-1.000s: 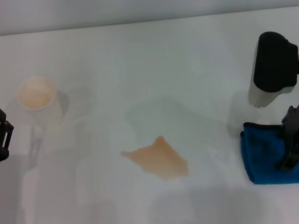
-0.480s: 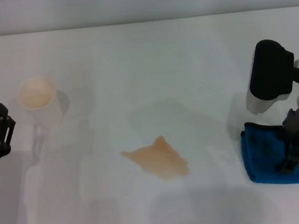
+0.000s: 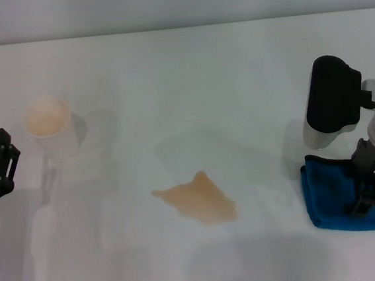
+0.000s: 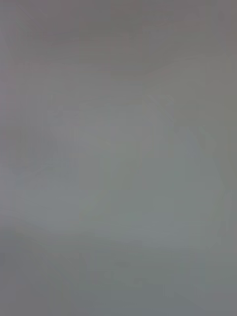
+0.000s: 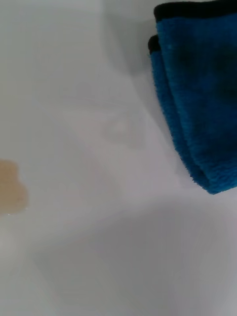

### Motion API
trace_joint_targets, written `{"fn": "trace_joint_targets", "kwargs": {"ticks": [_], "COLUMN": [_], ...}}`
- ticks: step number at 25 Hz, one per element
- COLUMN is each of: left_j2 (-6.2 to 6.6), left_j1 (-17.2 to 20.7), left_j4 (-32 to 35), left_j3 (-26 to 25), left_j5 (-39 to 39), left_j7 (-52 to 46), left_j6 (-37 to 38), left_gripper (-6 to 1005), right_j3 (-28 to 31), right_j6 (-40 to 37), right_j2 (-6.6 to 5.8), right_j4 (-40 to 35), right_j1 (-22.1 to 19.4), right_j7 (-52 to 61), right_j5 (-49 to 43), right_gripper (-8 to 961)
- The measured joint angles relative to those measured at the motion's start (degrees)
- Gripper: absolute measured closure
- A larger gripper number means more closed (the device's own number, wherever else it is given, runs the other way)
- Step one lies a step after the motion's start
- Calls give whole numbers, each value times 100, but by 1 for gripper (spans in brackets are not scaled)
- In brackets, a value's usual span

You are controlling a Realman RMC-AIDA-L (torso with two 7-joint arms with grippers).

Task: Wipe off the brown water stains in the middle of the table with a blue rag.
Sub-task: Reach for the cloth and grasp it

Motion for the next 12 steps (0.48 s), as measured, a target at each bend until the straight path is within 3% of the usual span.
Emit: {"fn": "trace_joint_targets", "kwargs": {"ticks": [8,12], "left_j2": [0,0], "left_j1": [22,26], "left_j4": [-3,7], "left_j3": [7,16], "left_j5": [0,0], "left_j7": [0,0], "left_j6": [0,0], "left_gripper": [138,138], "right_j3": [16,24], "right_j6": [-93,-111], "right_j2": [4,1], "right_j4": [-10,-9], "right_j1": [12,14], "right_j7": [24,26], "right_j5": [6,23], "right_gripper": [244,298]}}
